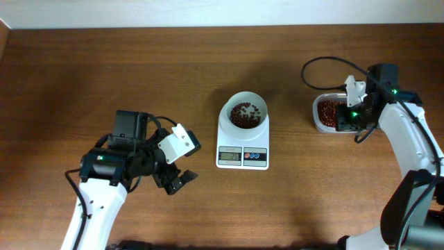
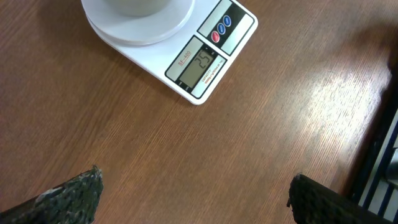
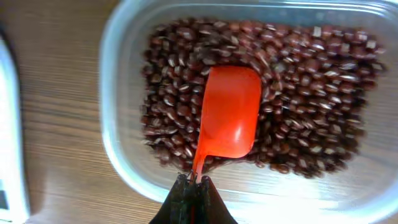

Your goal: Scoop and weigh 50g on scale

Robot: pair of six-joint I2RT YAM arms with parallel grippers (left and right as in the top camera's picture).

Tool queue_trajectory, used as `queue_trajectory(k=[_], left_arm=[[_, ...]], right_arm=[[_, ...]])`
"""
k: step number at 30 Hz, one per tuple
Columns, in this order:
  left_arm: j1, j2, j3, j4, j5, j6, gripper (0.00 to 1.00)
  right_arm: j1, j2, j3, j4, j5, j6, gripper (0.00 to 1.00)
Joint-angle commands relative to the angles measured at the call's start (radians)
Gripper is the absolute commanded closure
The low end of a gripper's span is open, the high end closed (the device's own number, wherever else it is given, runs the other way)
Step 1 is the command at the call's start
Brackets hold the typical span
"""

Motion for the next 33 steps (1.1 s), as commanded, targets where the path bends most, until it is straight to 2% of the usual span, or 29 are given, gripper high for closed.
queue_trajectory(k=[1,4,8,14,26,33], left_arm=[[0.005,0.0,-0.005,-0.001,0.017,0.016,0.01],[0.005,0.0,-0.005,-0.001,0.017,0.016,0.01],[0.005,0.0,-0.005,-0.001,0.017,0.016,0.01],[0.005,0.0,-0.005,-0.001,0.018,0.016,0.01],[0.005,0.0,-0.005,-0.001,0.017,0.016,0.01],[0.005,0.0,-0.005,-0.001,0.017,0.016,0.01]], right_arm=[[-0.024,0.01,0.006,-0.003,-0.188,0.01,0.96],[-0.112,0.01,0.006,-0.016,-0.221,0.017,0.96],[-0.274,0.01,0.006,-0.031,-0.432,0.016,0.96],[-0.421,0.01,0.006,-0.057,-0.582,0.016,0.96],[-0.434,0.01,0.006,-0.091,-0.712,0.016,0.96],[-0.409,0.01,0.006,-0.096,-0.929,0.016,0.96]])
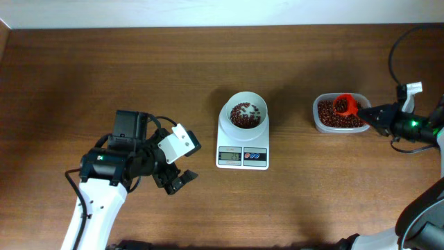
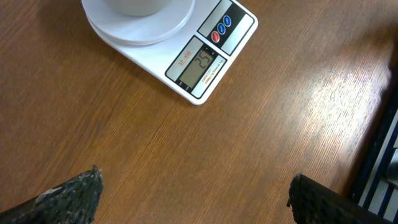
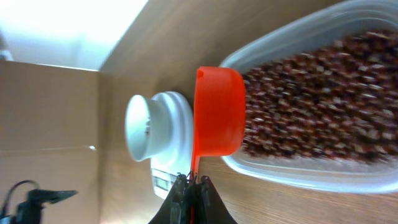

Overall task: Scoop and weigh 50g on scale
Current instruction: 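Carry the filled scoop over the white bowl and tilt to pour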

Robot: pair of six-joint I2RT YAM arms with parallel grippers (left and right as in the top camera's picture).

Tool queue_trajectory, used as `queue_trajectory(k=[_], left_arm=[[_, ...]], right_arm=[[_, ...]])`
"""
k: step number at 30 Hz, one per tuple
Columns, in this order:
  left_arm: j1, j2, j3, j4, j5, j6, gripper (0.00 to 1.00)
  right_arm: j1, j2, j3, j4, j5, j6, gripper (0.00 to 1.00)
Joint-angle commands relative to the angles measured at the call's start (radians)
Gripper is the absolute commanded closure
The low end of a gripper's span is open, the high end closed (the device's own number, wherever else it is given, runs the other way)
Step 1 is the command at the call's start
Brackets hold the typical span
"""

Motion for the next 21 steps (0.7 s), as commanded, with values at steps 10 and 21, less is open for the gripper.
queue_trajectory(k=[10,21], left_arm=[[0.005,0.0,-0.005,-0.001,0.017,0.016,0.01],[0.005,0.0,-0.005,-0.001,0.017,0.016,0.01]], right_arm=[[0.396,0.009,0.007,0.1,-0.132,0.064,0.96],[0.664,0.009,0.007,0.281,0.018,-0.175,0.96]])
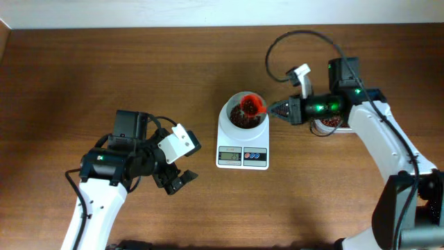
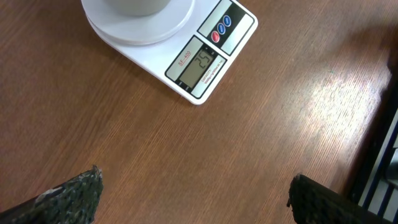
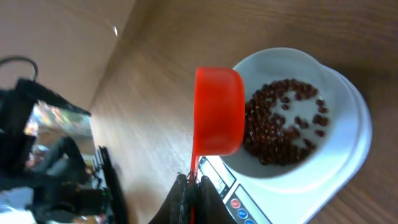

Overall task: Scoop and weigh 50g on scale
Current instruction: 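Carry the filled scoop over the white bowl and tilt to pour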

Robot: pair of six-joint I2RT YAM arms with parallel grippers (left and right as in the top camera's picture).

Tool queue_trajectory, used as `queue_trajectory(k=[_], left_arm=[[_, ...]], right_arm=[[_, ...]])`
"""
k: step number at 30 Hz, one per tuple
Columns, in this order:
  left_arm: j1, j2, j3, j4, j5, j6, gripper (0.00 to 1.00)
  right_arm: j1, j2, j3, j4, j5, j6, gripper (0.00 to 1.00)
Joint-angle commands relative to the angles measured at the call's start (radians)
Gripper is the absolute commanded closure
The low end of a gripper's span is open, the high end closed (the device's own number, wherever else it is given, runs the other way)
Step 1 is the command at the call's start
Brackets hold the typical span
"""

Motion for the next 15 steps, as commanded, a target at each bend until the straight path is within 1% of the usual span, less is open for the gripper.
queue_trajectory(k=[1,3,4,5,6,7,8,9,10,11,12,13,14,15], left_arm=[[0.005,0.0,-0.005,0.0,0.018,0.016,0.01],[0.005,0.0,-0.005,0.0,0.018,0.016,0.01],[0.005,0.0,-0.005,0.0,0.018,0.016,0.01],[0.005,0.0,-0.005,0.0,0.018,0.016,0.01],[0.005,0.0,-0.005,0.0,0.018,0.016,0.01],[0.005,0.0,-0.005,0.0,0.018,0.016,0.01],[0.005,0.0,-0.005,-0.001,0.018,0.016,0.01],[0.005,0.0,-0.005,0.0,0.018,0.016,0.01],[0.005,0.0,-0.005,0.0,0.018,0.016,0.01],[0.005,0.0,-0.005,0.0,0.018,0.016,0.01],[0.005,0.0,-0.005,0.0,0.018,0.016,0.01],[0.005,0.0,-0.005,0.0,0.018,0.016,0.01],[0.005,0.0,-0.005,0.0,0.018,0.016,0.01],[0.005,0.0,-0.005,0.0,0.018,0.016,0.01]], right_arm=[[0.009,0.007,0.007,0.016,0.06,-0.14,0.96],[0.01,0.007,0.007,0.015,0.048,-0.148,0.96],[0.01,0.007,0.007,0.035,0.135,-0.124,0.96],[0.01,0.007,0.007,0.027,0.084,-0.136,0.96],[0.01,0.007,0.007,0.024,0.041,-0.187,0.96],[0.01,0.007,0.007,0.048,0.086,-0.182,0.96],[0.01,0.007,0.007,0.072,0.172,-0.082,0.96],[0.01,0.006,0.007,0.058,0.106,-0.121,0.96],[0.01,0.006,0.007,0.063,0.069,-0.195,0.96],[0.01,0.006,0.007,0.087,0.165,-0.119,0.96],[0.01,0.005,0.007,0.067,0.065,-0.175,0.96],[0.01,0.006,0.007,0.084,0.093,-0.191,0.96],[0.01,0.006,0.007,0.103,0.195,-0.101,0.96],[0.01,0.005,0.007,0.087,0.124,-0.11,0.96]])
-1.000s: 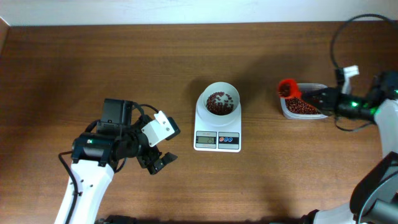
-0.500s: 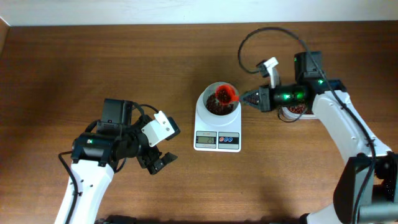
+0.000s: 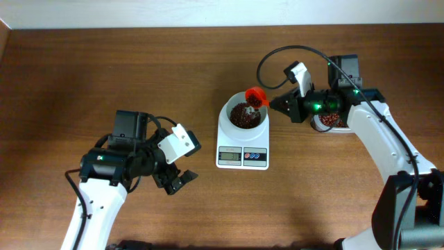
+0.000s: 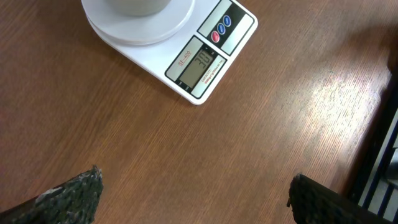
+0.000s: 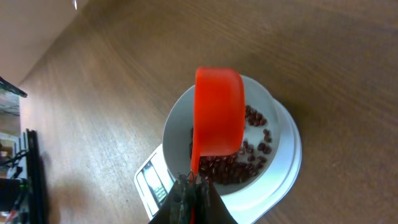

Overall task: Scoop and weigh 50g on scale
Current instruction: 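Carry the filled scoop over the white bowl and tilt to pour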

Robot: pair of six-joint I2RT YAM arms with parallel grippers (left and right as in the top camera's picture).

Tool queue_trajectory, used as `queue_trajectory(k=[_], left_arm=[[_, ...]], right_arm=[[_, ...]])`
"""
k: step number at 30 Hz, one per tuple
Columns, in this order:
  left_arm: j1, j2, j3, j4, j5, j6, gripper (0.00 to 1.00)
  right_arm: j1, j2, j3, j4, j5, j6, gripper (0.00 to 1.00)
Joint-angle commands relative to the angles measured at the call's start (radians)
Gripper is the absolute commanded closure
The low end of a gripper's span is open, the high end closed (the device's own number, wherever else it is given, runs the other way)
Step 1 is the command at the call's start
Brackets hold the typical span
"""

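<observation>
A white scale [image 3: 243, 149] stands at mid-table with a white bowl [image 3: 243, 115] of red beans on its platform. My right gripper [image 3: 283, 105] is shut on the handle of an orange scoop [image 3: 256, 96], which is tipped on its side over the bowl's far right rim [image 5: 217, 112]. Beans lie in the bowl [image 5: 227, 165] under it. The scale's display [image 4: 200, 61] is lit in the left wrist view. My left gripper [image 3: 177, 182] hangs open over bare wood to the left of the scale, holding nothing.
A clear plastic tub of red beans [image 3: 330, 121] sits right of the scale, partly hidden by my right arm. A black cable [image 3: 277, 55] loops above the right arm. Wood table all round.
The scoop has tilted over and shifted slightly toward the bowl's far right rim. The bowl holds more beans. The scale's reading has changed from 25 to a higher number. Left arm unmoved.
My right gripper held the orange scoop down in the bean tub. Then it held the scoop lifted at the tub's edge. Then the scoop was over the bowl on the scale, and now it is tipped there. The left gripper stayed open and still.
</observation>
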Motion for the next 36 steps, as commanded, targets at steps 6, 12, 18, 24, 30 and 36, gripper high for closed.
queue_trajectory(k=[6,12,18,24,30,36], left_arm=[[0.005,0.0,-0.005,0.0,0.018,0.016,0.01],[0.005,0.0,-0.005,0.0,0.018,0.016,0.01],[0.005,0.0,-0.005,0.0,0.018,0.016,0.01],[0.005,0.0,-0.005,0.0,0.018,0.016,0.01],[0.005,0.0,-0.005,0.0,0.018,0.016,0.01],[0.005,0.0,-0.005,0.0,0.018,0.016,0.01]], right_arm=[[0.005,0.004,0.007,-0.007,0.028,0.043,0.96],[0.005,0.005,0.007,-0.001,-0.014,0.045,0.96],[0.005,0.005,0.007,-0.006,-0.014,0.045,0.96],[0.005,0.005,0.007,-0.005,-0.01,-0.012,0.96],[0.005,0.005,0.007,0.005,-0.01,-0.089,0.96],[0.005,0.007,0.007,-0.026,0.066,-0.312,0.96]])
